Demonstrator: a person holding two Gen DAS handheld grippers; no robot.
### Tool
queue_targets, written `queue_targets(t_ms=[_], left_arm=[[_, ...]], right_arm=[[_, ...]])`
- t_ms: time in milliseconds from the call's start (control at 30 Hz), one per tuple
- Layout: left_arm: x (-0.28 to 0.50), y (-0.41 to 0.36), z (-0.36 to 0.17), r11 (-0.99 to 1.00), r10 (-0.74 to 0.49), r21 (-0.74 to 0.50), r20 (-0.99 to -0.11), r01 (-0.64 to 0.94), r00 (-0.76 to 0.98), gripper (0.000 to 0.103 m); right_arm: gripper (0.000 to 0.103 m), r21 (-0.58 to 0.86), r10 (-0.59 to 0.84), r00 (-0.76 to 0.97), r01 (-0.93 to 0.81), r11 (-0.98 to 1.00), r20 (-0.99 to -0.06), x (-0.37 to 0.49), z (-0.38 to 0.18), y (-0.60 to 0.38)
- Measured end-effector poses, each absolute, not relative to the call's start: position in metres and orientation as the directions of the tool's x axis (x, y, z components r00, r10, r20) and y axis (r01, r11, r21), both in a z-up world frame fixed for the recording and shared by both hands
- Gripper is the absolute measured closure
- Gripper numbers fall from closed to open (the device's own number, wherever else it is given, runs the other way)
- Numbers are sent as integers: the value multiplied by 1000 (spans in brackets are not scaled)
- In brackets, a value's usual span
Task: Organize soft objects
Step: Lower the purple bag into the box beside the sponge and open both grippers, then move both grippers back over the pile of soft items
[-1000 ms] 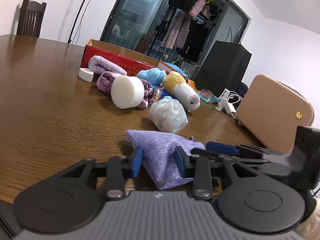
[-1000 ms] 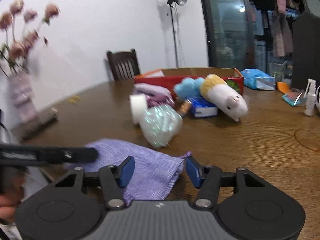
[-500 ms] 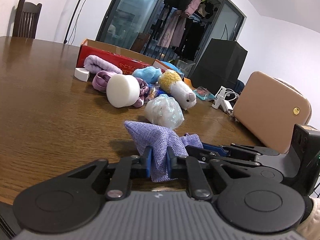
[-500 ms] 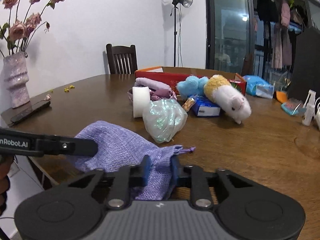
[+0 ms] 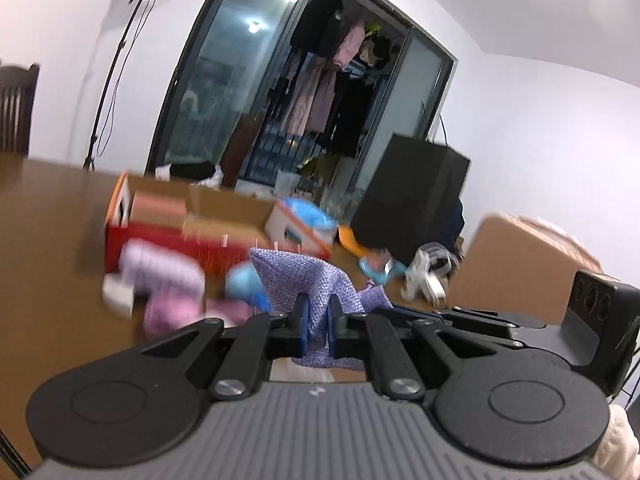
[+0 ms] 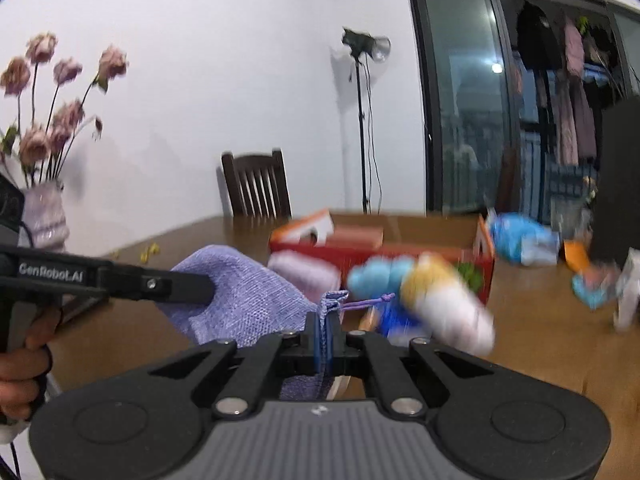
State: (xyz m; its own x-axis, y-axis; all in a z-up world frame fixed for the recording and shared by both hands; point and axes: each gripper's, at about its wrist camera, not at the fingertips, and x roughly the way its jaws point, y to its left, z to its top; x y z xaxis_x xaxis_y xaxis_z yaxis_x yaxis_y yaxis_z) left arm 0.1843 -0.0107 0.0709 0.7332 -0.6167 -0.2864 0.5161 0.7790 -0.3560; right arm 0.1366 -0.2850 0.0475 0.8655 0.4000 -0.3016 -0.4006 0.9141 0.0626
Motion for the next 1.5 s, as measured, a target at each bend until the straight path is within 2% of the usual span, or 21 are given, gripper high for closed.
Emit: queue_targets(t_ms=[100, 200, 300, 500, 533, 567, 600, 633, 667, 700, 800, 867, 1000, 1067, 1200, 1367, 1433, 1500], left_arm=[[249, -26, 94, 777, -621, -349, -293, 523, 727, 94], [326, -46, 105, 781, -619, -344, -327, 521, 714, 94], [405, -63, 99, 795, -604, -368, -410, 482, 683, 94], [536, -96, 66, 873, -488, -316, -582, 373, 651, 94], [549, -99, 62, 879, -477, -310, -602, 363, 640, 91], [563, -101, 55, 890, -456, -302, -626, 343, 632, 79], [574, -102, 50, 902, -432, -289, -645, 322, 630, 71], [583, -101, 44, 914, -405, -276, -654, 297, 639, 57], [588, -98, 41, 924, -381, -265, -657, 274, 651, 50], [591, -94, 38, 931, -364, -260, -657, 255, 660, 50], [593, -79, 42, 921, -388, -293, -638, 256, 666, 43], [589, -73, 50, 928, -372, -273, -628, 254, 684, 41], [573, -68, 77, 932, -362, -242, -612, 269, 703, 41], [559, -62, 94, 937, -350, -222, -594, 271, 724, 36], [514, -51, 133, 943, -333, -185, -557, 278, 761, 31], [439, -32, 171, 949, -311, -125, -507, 289, 804, 17], [416, -25, 179, 952, -302, -120, -500, 280, 811, 17], [392, -20, 186, 954, -297, -114, -497, 278, 815, 17]], right_arm=[[100, 41, 400, 865, -407, 912, -302, 199, 76, -295], [100, 74, 399, 850, -399, 914, -343, 278, 94, -304], [100, 56, 372, 825, -386, 921, -425, 372, 99, -303], [100, 45, 297, 738, -341, 939, -606, 528, 73, -293], [100, 58, 290, 719, -329, 942, -632, 548, 66, -292], [100, 68, 277, 703, -311, 948, -655, 568, 58, -290], [99, 76, 268, 688, -297, 952, -674, 583, 52, -288], [95, 90, 264, 674, -282, 955, -690, 594, 44, -288], [89, 103, 258, 661, -264, 959, -705, 602, 38, -287], [88, 114, 258, 649, -256, 960, -715, 609, 31, -287], [83, 114, 263, 649, -263, 958, -714, 612, 24, -287], [82, 126, 278, 661, -269, 955, -697, 611, 29, -291], [79, 108, 265, 705, -261, 959, -658, 596, 60, -300], [76, 91, 259, 723, -264, 960, -641, 582, 79, -305], [69, 36, 234, 765, -266, 963, -600, 535, 123, -314], [58, -33, 213, 819, -271, 962, -533, 454, 175, -326], [52, -62, 198, 838, -265, 962, -508, 428, 188, -330], [51, -79, 188, 850, -259, 963, -492, 403, 197, -333]])
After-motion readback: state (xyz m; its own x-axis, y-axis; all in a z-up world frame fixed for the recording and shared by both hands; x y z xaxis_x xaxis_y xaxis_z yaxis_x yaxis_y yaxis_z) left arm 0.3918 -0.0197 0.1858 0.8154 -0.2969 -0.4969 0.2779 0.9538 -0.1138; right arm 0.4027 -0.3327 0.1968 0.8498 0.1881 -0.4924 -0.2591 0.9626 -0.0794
